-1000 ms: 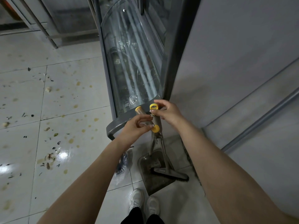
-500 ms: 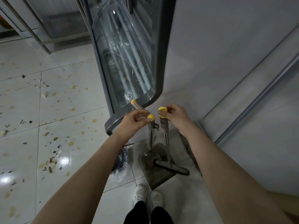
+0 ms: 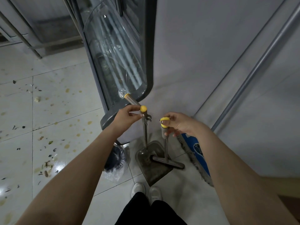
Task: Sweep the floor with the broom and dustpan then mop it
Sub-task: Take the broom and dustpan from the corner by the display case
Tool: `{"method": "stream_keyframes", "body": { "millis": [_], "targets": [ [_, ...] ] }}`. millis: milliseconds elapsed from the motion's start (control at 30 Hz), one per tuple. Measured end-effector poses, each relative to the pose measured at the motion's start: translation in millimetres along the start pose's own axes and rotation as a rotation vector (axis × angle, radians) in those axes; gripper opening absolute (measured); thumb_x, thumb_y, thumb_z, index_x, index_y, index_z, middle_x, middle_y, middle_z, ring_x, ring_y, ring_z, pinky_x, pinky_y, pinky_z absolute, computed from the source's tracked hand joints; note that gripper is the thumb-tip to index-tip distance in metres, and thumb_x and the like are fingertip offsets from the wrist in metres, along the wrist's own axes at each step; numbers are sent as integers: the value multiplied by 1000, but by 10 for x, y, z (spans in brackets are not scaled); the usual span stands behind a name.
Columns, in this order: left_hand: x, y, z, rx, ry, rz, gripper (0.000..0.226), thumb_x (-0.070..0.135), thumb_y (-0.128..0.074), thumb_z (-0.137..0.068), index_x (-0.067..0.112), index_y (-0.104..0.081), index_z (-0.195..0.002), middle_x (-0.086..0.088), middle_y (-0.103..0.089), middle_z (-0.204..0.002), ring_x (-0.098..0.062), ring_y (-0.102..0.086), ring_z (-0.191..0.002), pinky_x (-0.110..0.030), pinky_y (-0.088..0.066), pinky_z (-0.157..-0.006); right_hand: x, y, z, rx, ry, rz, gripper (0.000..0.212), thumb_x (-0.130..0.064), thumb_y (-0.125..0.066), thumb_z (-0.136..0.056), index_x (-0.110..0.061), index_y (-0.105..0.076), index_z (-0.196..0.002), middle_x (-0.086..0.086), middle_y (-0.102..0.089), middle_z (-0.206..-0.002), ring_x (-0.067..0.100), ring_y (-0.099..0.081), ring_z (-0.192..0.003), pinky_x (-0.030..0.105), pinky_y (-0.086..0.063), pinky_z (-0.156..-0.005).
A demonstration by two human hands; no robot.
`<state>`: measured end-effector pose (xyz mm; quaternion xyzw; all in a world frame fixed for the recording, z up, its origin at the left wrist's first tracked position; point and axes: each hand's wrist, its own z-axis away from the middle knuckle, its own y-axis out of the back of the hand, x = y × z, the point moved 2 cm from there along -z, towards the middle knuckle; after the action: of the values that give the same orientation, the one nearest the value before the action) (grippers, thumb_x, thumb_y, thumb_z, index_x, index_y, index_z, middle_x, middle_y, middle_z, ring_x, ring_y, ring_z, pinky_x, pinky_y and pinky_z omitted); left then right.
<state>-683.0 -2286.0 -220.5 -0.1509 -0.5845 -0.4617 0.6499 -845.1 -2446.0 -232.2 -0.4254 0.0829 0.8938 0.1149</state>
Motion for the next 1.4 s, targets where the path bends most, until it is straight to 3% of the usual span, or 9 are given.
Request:
{"method": "stream_keyframes", "body": {
  "millis": [133, 233, 400, 667, 867, 967, 1067, 1267, 1400],
  "targets": [
    [14, 48, -59, -28, -17, -32, 29, 15, -69, -84, 18, -61, -112, 1, -64, -118, -12, -65, -97, -22, -49, -84, 58, -99, 129, -93, -195, -159, 77, -61, -69, -57, -18, -50, -117, 11, -54, -118, 35, -68, -95, 45, -57, -80],
    [39, 101, -164, -43, -30, -78, 33, 17, -70, -84, 14, -61, -115, -3, -65, -115, -18, -62, -103, -31, -50, -92, 115, -174, 146, 46, -342, -350, 66, -62, -67, -63, -19, -51, -110, 8, -47, -114, 44, -63, -99, 48, -57, -71],
    [76, 189, -374, -87, -76, -204, 35, 20, -69, -84, 12, -60, -117, -2, -65, -113, -17, -61, -103, -29, -48, -87, 321, -418, 138, 296, -494, -650, 70, -18, -84, -64, -5, -51, -125, 16, -52, -107, 34, -58, -86, 42, -57, -55],
    [130, 363, -559, -367, -147, -147, 35, 15, -68, -85, 10, -59, -119, -2, -63, -116, -10, -61, -99, -17, -45, -87, 446, -902, 195, 492, -501, -1173, 9, 7, -61, -84, 2, -55, -88, 29, -44, -100, 40, -56, -91, 40, -58, -61],
    [112, 325, -596, -438, -193, -133, 34, 5, -65, -86, 2, -59, -119, -8, -63, -112, -1, -60, -84, -1, -47, -70, 701, -1339, 291, 576, -483, -1643, 41, 8, -49, -89, 12, -34, -127, 41, -27, -133, 30, -62, -86, 35, -56, -47],
    [122, 303, -617, -456, -238, -179, 34, 7, -66, -86, 4, -59, -119, -5, -63, -110, -5, -60, -88, 0, -46, -70, 840, -1499, 304, 572, -471, -1722, 12, 0, -47, -93, 9, -50, -100, 27, -53, -103, 15, -54, -60, 22, -49, -36],
    [135, 294, -647, -483, -241, -157, 38, 8, -64, -87, 4, -57, -124, -5, -62, -112, -7, -60, -92, 0, -45, -67, 927, -1567, 344, 584, -527, -1732, 20, -8, -50, -94, 0, -49, -75, 11, -47, -69, 15, -50, -35, 19, -42, -29],
    [212, 331, -785, -508, -236, -142, 41, 11, -63, -88, 6, -55, -128, -9, -62, -121, -11, -60, -100, -13, -45, -81, 960, -1444, 622, 585, -531, -1617, 18, -19, -55, -95, -9, -45, -107, 13, -48, -47, 16, -49, -27, 19, -44, -29],
    [239, 349, -951, -597, -336, -417, 51, 30, -66, -86, 13, -52, -132, -6, -56, -134, -20, -53, -122, -30, -38, -102, 946, -1451, 711, 489, -608, -1452, 22, -18, -57, -92, -1, -48, -81, 12, -51, -45, 14, -53, -29, 22, -47, -30]
  ]
}}
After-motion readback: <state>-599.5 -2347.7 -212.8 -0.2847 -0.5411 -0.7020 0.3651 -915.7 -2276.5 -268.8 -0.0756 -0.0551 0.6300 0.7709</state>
